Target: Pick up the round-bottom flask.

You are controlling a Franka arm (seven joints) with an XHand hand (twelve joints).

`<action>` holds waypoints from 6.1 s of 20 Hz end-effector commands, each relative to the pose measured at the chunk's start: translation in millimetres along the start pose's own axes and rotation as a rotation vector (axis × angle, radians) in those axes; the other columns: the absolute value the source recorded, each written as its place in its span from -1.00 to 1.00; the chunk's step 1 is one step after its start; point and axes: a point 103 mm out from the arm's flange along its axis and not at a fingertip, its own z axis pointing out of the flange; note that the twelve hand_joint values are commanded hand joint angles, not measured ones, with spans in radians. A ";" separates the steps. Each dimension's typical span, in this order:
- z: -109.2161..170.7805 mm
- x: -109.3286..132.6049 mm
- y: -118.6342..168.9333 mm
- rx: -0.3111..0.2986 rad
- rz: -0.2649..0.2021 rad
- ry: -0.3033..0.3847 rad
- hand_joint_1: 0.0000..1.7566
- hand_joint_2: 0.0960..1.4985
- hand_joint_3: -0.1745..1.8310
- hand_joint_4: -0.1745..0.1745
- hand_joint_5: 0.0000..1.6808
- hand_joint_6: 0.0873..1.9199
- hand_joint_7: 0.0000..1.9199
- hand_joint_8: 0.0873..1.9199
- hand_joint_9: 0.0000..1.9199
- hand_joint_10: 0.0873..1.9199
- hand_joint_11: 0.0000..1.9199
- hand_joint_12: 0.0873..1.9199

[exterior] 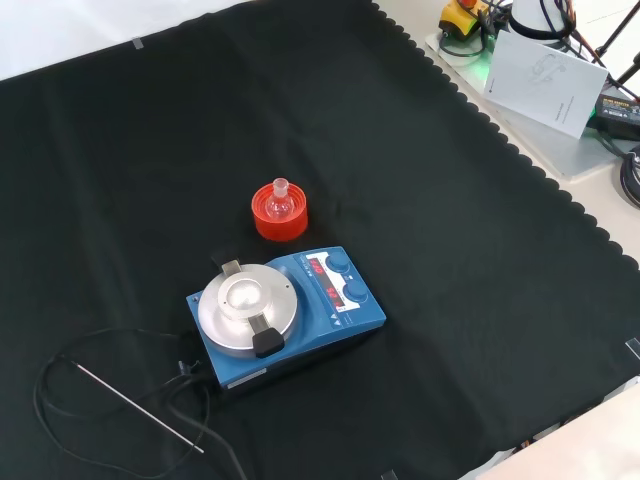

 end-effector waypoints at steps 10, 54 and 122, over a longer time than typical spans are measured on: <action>1.4 34.5 -2.5 -0.020 -0.132 0.047 -0.36 -0.43 -0.09 -0.54 -0.71 -1.00 -0.88 -0.30 -0.89 -0.10 -1.00 0.36; 124.6 -6.1 59.8 0.004 -0.142 0.210 -0.23 -0.49 -0.06 -0.62 -0.62 -0.44 -0.57 -0.23 -0.60 -0.14 -0.97 0.58; 312.7 -7.8 184.5 0.034 -0.292 0.482 -0.08 -0.58 -0.02 -0.79 -0.59 -0.08 -0.27 -0.10 -0.30 -0.09 -0.77 0.53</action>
